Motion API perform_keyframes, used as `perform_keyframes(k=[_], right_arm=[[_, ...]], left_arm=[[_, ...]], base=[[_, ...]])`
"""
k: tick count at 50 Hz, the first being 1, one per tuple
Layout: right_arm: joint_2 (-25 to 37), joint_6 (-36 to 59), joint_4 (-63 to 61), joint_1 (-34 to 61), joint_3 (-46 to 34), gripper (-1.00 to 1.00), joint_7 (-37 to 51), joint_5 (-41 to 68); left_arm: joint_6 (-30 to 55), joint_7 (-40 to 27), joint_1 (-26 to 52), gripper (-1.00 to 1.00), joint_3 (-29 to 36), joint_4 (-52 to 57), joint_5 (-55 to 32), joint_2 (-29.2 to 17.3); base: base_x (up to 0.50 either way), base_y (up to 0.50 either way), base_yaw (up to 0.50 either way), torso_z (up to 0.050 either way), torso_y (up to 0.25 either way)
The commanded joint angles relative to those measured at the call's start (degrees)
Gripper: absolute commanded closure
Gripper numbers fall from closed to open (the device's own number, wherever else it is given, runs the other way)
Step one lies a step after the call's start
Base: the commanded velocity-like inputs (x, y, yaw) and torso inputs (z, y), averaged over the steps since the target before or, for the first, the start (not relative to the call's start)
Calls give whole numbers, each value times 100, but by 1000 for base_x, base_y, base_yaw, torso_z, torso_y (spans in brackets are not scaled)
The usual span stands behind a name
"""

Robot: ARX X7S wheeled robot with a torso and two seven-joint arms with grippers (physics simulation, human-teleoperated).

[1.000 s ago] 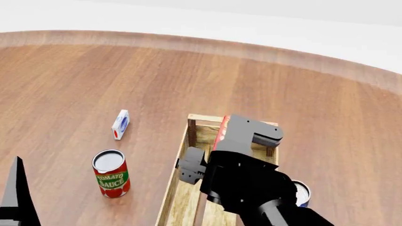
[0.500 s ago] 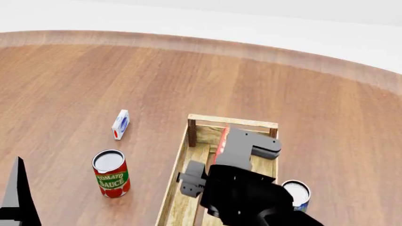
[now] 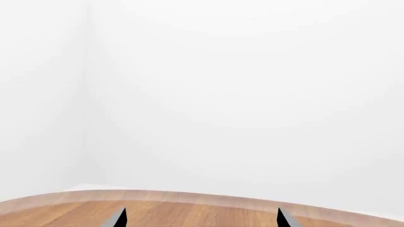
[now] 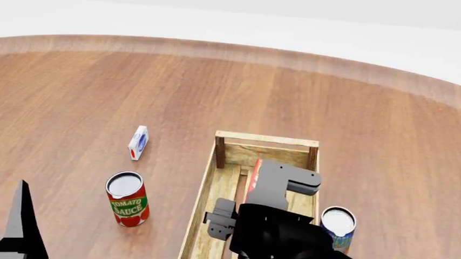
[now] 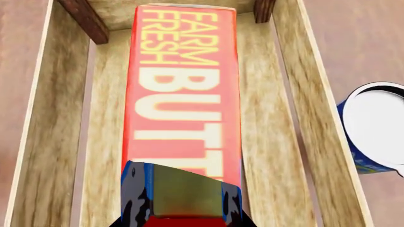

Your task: Pick up the butter and put it in the tray.

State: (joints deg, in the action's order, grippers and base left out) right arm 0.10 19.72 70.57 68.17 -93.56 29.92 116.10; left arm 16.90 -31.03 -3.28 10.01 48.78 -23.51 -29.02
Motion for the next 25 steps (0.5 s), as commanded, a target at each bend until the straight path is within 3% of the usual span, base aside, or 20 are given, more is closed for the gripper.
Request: perform_keyframes(k=[1, 25], right_arm=[[-9, -65, 56, -1, -79, 100, -79, -285], [-9, -66, -124, -94, -89, 100, -40, -459]], left_arm=[[29, -27, 17, -100, 24, 19, -14, -12], [-41, -32, 9, -100, 12, -16, -64, -37]], base=[[0, 0, 0, 0, 0], [0, 0, 0, 0, 1]])
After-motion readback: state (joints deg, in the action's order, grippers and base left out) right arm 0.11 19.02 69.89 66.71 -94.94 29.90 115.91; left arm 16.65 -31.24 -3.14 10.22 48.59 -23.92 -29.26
